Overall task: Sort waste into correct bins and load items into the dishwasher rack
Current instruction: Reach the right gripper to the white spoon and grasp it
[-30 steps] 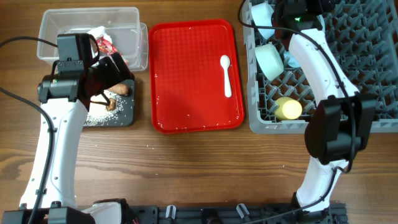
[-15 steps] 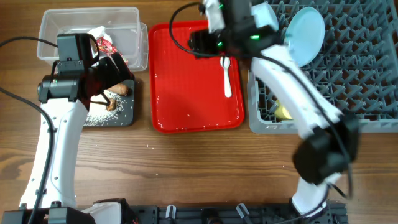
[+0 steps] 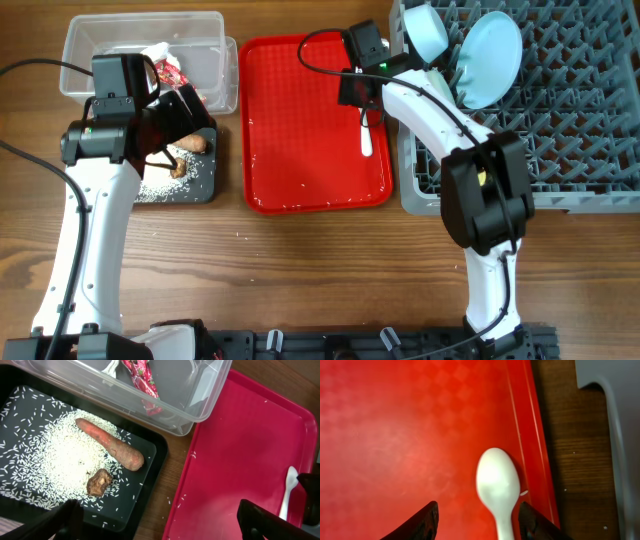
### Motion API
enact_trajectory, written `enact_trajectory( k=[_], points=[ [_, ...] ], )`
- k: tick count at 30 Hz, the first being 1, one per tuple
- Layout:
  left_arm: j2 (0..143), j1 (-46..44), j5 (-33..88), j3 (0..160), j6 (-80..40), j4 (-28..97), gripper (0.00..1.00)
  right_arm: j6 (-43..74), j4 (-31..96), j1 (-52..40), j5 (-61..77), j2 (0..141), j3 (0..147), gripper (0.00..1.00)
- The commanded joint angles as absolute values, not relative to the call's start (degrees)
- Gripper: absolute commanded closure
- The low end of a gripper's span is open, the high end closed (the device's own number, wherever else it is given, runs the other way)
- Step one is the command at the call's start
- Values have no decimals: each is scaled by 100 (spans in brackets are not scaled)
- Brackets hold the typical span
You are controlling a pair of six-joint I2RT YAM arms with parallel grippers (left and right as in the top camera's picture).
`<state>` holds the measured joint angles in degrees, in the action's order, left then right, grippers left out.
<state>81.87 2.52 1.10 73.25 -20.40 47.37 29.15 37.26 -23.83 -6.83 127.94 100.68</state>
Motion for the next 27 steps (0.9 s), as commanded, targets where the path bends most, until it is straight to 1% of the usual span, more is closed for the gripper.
enact_trajectory(
  k=[1, 4, 7, 8, 11, 12, 13, 18, 22, 25, 27],
  points=[
    [8219, 250, 34, 7352, -1990, 4724, 0, 3148, 3715, -2353, -1100, 13085, 10108, 48],
    [8219, 250, 34, 7352, -1990, 4724, 0, 3170, 3688, -2327, -1157, 13174, 10108, 50],
    [8219, 250, 34, 7352, -1992, 4724, 0, 3212, 3664, -2300, -1160, 13181, 10097, 55],
    [8219, 250, 34, 7352, -1990, 4724, 0, 3214, 3651, -2287, -1157, 13196, 10095, 59],
    [8219, 250, 34, 7352, -1992, 4724, 0, 3212, 3642, -2279, -1146, 13308, 10095, 64],
    [8219, 250, 34, 7352, -1990, 4724, 0, 3212, 3610, -2279, -1041, 13419, 10095, 69],
    [8219, 250, 34, 7352, -1990, 4724, 0, 3210, 3603, -2279, -1024, 13428, 10095, 71],
    [8219, 250, 34, 7352, -1990, 4724, 0, 3190, 3472, -2279, -760, 13526, 10095, 75],
    [8219, 250, 34, 7352, -1990, 4724, 0, 3192, 3452, -2279, -694, 13570, 10095, 86],
    [8219, 250, 34, 7352, -1992, 4724, 0, 3194, 3452, -2279, -587, 13576, 10095, 90],
    [8219, 250, 34, 7352, -1992, 4724, 0, 3210, 3452, -2279, -585, 13581, 10095, 91]
  ],
)
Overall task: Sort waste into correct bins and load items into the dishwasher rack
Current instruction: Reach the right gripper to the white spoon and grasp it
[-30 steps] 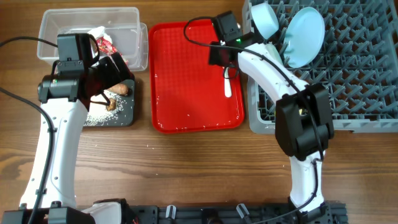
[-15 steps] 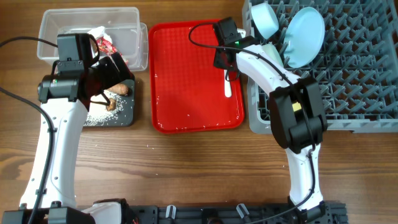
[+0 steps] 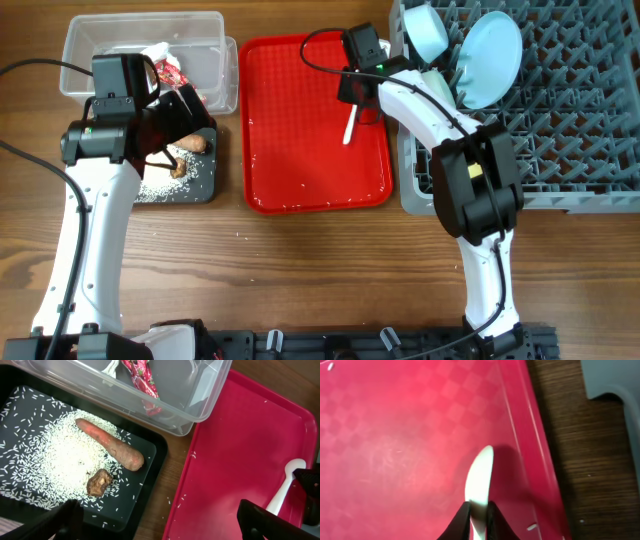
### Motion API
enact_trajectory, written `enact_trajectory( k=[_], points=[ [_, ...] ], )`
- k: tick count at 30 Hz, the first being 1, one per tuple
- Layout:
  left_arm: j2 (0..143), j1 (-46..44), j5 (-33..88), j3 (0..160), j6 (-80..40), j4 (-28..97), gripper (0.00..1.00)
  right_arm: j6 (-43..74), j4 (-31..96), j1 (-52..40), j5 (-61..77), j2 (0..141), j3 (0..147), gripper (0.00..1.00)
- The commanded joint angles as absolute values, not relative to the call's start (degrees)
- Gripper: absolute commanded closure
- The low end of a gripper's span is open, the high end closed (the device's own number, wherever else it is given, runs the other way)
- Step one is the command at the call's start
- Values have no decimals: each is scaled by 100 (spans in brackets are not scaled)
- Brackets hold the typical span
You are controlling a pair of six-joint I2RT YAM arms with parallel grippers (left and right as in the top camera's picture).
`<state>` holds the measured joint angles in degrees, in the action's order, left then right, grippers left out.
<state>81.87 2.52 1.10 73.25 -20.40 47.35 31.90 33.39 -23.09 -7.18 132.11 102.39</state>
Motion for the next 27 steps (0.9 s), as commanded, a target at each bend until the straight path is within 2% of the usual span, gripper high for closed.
enact_trajectory(
  k=[1, 14, 17, 18, 27],
  points=[
    [8219, 250, 34, 7352, -1990, 4724, 0, 3212, 3448, -2279, -585, 13594, 10095, 91],
    [8219, 250, 34, 7352, -1990, 4724, 0, 3470, 3415, -2279, -502, 13743, 10095, 87],
    [8219, 250, 34, 7352, -1990, 4724, 0, 3470, 3417, -2281, -438, 13749, 10095, 91],
    [8219, 250, 34, 7352, -1990, 4724, 0, 3474, 3437, -2281, -351, 13760, 10095, 96],
    [8219, 250, 34, 7352, -1992, 4724, 0, 3256, 3830, -2246, -36, 13386, 10401, 96]
  ],
)
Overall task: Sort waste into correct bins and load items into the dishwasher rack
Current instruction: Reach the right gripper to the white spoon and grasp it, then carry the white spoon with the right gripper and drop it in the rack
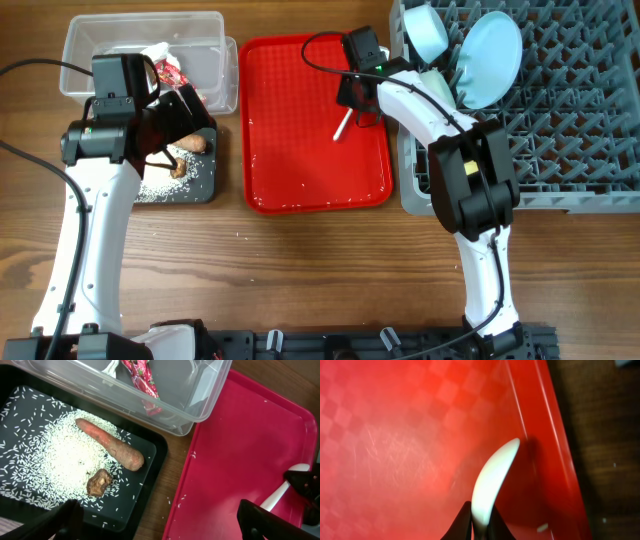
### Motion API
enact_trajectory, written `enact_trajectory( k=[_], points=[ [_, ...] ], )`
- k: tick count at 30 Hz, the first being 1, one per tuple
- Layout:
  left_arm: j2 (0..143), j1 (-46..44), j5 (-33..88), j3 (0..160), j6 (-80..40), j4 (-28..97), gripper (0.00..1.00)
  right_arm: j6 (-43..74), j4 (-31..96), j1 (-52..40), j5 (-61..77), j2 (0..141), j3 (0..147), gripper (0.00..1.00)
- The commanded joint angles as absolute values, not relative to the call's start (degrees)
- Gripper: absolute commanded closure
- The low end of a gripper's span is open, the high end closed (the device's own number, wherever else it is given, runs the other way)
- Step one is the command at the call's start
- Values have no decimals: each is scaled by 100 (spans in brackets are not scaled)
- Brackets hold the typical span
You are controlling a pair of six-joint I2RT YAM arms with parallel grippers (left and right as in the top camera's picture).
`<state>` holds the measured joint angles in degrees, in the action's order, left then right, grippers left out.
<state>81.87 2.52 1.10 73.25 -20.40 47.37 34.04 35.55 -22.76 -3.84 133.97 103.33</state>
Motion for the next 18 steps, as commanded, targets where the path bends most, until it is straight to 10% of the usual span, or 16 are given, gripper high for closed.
enact_trajectory(
  k=[1, 9, 18],
  points=[
    [8219, 250, 34, 7352, -1990, 4724, 0, 3011, 3841, -2241, 128, 13203, 10436, 96],
    [8219, 250, 34, 7352, -1992, 4724, 0, 2991, 4644, -2110, -117, 10541, 10457, 96],
    [8219, 250, 34, 7352, -1992, 4724, 0, 5732, 7253, -790, -3642, 9262, 10263, 96]
  ],
)
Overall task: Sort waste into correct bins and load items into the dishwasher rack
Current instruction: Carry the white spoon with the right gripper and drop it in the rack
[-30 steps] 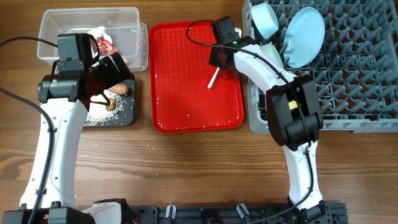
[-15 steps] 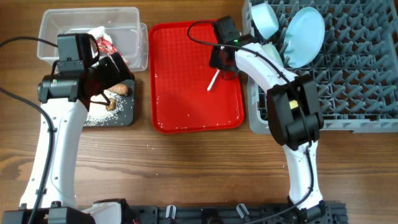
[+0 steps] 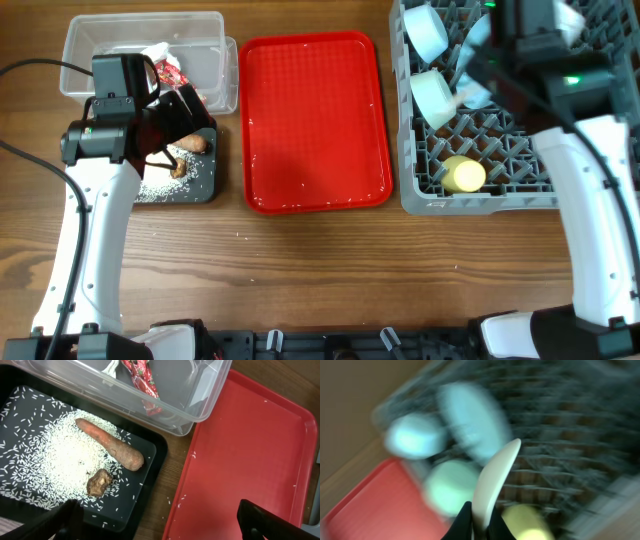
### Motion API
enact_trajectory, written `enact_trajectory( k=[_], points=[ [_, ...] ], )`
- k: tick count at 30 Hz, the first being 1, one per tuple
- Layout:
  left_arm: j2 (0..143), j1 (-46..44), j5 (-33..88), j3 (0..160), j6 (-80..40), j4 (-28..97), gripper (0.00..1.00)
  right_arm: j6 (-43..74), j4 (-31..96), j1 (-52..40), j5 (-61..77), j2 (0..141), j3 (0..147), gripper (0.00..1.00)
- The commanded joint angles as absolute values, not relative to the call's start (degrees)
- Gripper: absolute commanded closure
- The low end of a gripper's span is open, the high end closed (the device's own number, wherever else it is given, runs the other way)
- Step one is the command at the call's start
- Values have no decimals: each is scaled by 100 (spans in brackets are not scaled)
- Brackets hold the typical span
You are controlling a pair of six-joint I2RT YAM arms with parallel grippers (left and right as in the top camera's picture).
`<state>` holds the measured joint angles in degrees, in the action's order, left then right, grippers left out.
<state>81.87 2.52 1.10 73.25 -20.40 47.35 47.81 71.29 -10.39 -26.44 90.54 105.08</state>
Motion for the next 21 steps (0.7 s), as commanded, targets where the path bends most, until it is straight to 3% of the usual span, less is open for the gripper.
enact_trajectory(
  k=[1, 5, 10, 15, 17, 21],
  points=[
    [8219, 250, 34, 7352, -1990, 4724, 0, 5948, 7240, -626, -3638, 9268, 10066, 96],
    [8219, 250, 34, 7352, -1990, 4724, 0, 6941, 6759, -209, -3568, 9336, 9174, 96],
    [8219, 250, 34, 7352, -1990, 4724, 0, 6525, 5129, -137, -3402, 9345, 7710, 95],
    [8219, 250, 34, 7352, -1990, 4724, 0, 6403, 4322, -137, -3288, 9362, 7133, 81],
    [8219, 250, 34, 7352, -1990, 4724, 0, 6403, 4235, -137, -3291, 9367, 7133, 72],
    [8219, 250, 34, 7352, -1990, 4724, 0, 5734, 3874, -137, -3267, 9354, 7148, 26]
  ],
)
